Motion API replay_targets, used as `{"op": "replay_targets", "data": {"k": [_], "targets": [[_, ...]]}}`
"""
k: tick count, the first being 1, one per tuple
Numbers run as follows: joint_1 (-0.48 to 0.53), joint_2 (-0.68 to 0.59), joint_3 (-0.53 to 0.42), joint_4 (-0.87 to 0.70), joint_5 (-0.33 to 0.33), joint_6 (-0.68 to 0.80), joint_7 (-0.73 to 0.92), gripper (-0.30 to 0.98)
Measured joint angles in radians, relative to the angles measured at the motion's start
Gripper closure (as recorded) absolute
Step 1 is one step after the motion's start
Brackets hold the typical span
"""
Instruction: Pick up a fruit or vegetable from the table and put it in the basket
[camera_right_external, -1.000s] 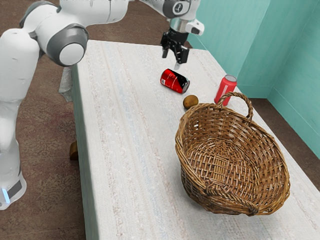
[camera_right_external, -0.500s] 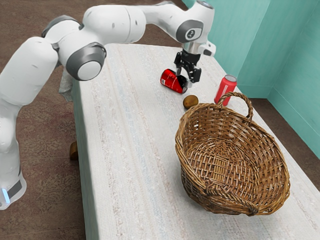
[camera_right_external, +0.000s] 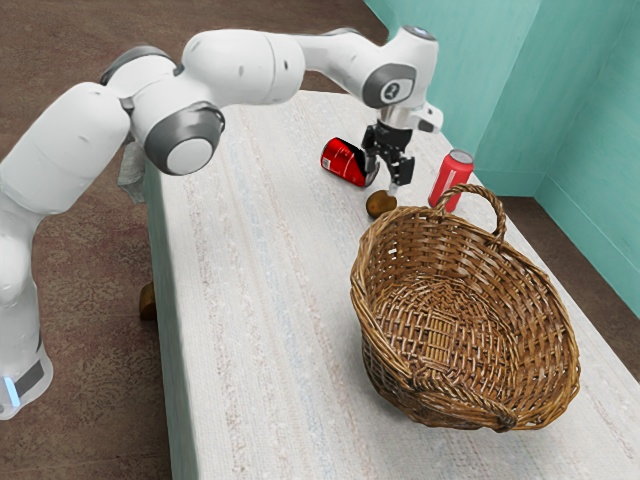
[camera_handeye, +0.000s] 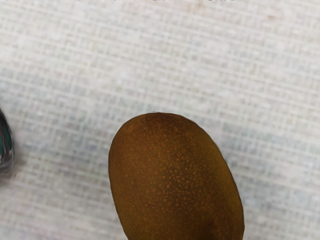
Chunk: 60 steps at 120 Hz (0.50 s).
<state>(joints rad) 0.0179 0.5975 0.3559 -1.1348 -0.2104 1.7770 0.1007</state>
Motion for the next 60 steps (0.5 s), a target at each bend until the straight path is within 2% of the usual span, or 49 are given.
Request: {"op": "replay_targets", "data": {"k": [60], "targets": [[0.018,0.115,-0.011,0.057,-0.054,0.004,-0.001,0.01]]}}
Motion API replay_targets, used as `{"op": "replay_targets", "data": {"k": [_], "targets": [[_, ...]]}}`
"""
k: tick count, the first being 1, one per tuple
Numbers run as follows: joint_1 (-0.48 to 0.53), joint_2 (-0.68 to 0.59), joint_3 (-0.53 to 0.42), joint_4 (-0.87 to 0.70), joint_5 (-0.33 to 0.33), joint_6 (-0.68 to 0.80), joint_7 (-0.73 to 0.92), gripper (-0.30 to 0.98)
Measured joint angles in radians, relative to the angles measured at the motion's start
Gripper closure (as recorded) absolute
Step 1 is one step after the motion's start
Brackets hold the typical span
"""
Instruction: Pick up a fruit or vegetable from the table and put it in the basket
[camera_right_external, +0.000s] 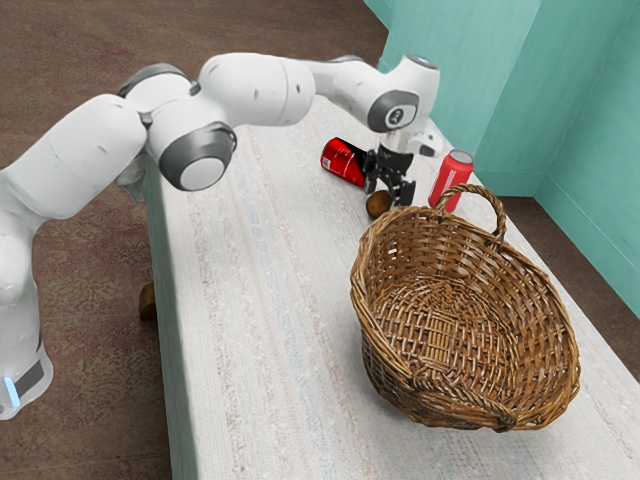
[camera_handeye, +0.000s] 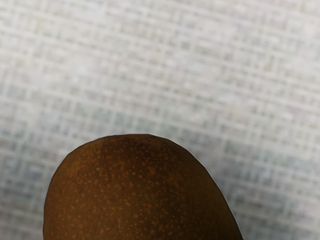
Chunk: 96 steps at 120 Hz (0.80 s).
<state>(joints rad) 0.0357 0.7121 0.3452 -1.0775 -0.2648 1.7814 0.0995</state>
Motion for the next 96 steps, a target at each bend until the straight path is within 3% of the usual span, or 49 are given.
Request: {"op": "replay_targets", "data": {"k": [14,39,59,76,96], "targets": [[0.001,0.011,0.0,0.007,-0.006,0.0,0.0,0.06],[0.0,0.009,0.0,0.01,-0.006,0.0,0.0,0.37],[-0.003,-0.022,0.001,0.011,-0.001,-0.002,-0.002,0.43],[-0.028,-0.15,0.003,0.01,0.004,-0.029,0.003,0.43],[-0.125,-0.306,0.007,0.019,0.017,-0.074,0.016,0.42]]}}
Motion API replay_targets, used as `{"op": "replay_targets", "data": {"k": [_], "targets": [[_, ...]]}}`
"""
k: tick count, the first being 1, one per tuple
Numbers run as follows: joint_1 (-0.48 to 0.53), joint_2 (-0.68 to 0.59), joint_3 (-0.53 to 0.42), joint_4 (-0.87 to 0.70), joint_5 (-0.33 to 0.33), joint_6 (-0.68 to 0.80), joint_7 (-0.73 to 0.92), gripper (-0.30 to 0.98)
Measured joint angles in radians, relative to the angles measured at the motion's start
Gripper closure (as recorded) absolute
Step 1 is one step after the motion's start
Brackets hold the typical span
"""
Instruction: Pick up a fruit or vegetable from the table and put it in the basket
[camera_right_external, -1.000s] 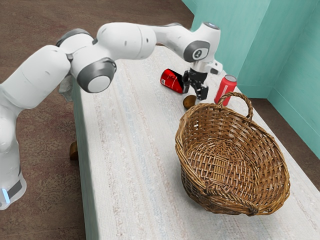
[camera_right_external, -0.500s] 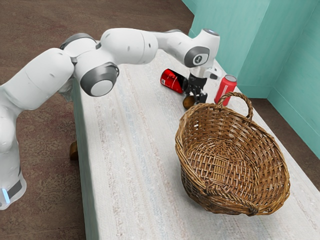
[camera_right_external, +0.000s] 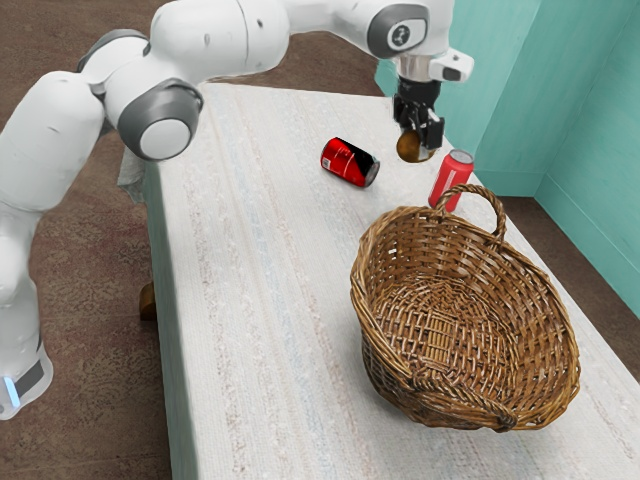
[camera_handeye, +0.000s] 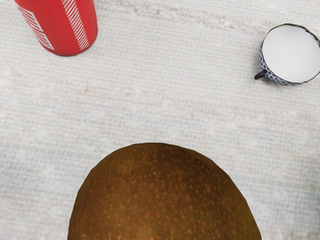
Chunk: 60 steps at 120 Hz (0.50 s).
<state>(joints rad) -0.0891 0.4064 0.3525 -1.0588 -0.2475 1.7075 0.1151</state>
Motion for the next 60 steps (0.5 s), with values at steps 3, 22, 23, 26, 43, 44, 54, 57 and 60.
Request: {"op": "replay_targets", "data": {"k": [3,22,23,26,43,44,54,57,60], "targets": [[-0.01,-0.014,0.0,0.006,0.006,-0.005,0.002,0.42],[-0.074,-0.045,0.001,0.059,0.047,-0.03,0.012,0.42],[-0.079,-0.045,0.001,0.062,0.051,-0.03,0.012,0.42],[-0.095,-0.046,0.0,0.07,0.06,-0.033,0.013,0.42],[-0.183,-0.043,-0.005,0.117,0.094,-0.039,0.02,0.42],[-0.188,-0.042,-0.005,0.118,0.095,-0.039,0.02,0.42],[-0.233,-0.033,-0.007,0.124,0.102,-0.039,0.024,0.42],[-0.244,-0.027,-0.007,0.124,0.104,-0.039,0.025,0.42],[-0.252,-0.021,-0.008,0.124,0.105,-0.038,0.026,0.42]]}}
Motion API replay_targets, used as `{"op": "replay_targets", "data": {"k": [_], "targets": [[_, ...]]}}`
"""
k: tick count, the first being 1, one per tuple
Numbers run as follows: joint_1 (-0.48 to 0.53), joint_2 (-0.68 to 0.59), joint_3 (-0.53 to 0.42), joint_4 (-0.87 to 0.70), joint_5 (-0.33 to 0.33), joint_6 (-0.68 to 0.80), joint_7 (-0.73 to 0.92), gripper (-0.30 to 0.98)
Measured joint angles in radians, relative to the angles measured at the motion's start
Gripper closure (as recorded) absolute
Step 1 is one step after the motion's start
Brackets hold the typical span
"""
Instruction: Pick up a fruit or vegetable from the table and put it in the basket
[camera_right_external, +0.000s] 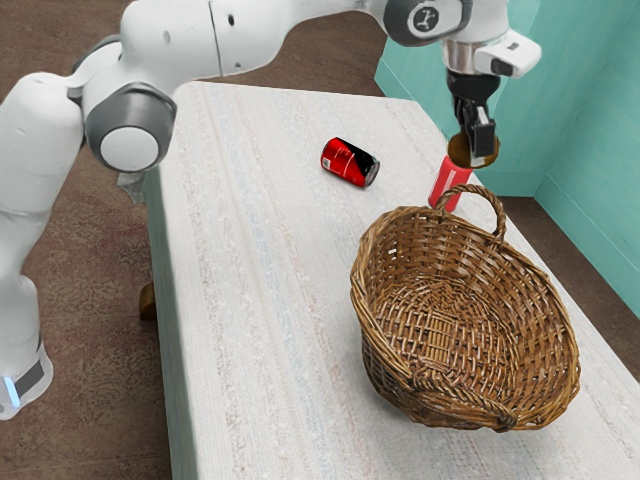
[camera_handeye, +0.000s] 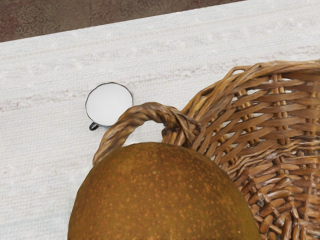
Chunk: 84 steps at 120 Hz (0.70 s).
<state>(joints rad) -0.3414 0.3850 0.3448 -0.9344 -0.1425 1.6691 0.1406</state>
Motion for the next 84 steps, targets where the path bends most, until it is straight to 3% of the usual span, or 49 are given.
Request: {"op": "replay_targets", "data": {"k": [42,60,84], "targets": [[-0.095,0.08,-0.006,0.0,0.005,0.001,0.009,0.42],[-0.113,0.085,-0.006,0.0,0.012,0.002,0.009,0.16],[-0.116,0.083,-0.003,-0.002,0.019,0.001,0.007,0.04]]}}
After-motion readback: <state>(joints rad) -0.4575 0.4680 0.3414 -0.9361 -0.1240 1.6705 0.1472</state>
